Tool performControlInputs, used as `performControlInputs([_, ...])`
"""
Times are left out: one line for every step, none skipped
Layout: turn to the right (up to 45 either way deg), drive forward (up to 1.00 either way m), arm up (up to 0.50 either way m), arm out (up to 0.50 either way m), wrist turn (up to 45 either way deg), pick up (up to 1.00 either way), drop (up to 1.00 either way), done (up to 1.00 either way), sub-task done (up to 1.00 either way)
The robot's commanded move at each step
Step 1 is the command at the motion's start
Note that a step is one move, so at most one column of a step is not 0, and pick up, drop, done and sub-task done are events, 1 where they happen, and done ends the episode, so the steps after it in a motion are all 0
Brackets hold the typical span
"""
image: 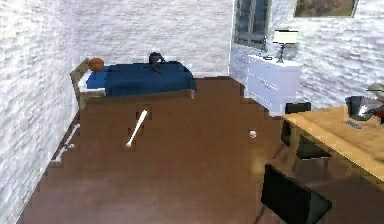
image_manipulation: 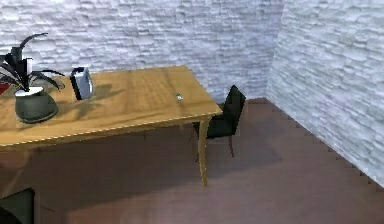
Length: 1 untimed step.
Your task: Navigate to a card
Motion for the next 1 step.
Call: performControlInputs([0.0,1.00,0.00,0.00,0.0,0.00,0.00,0.00,0.00])
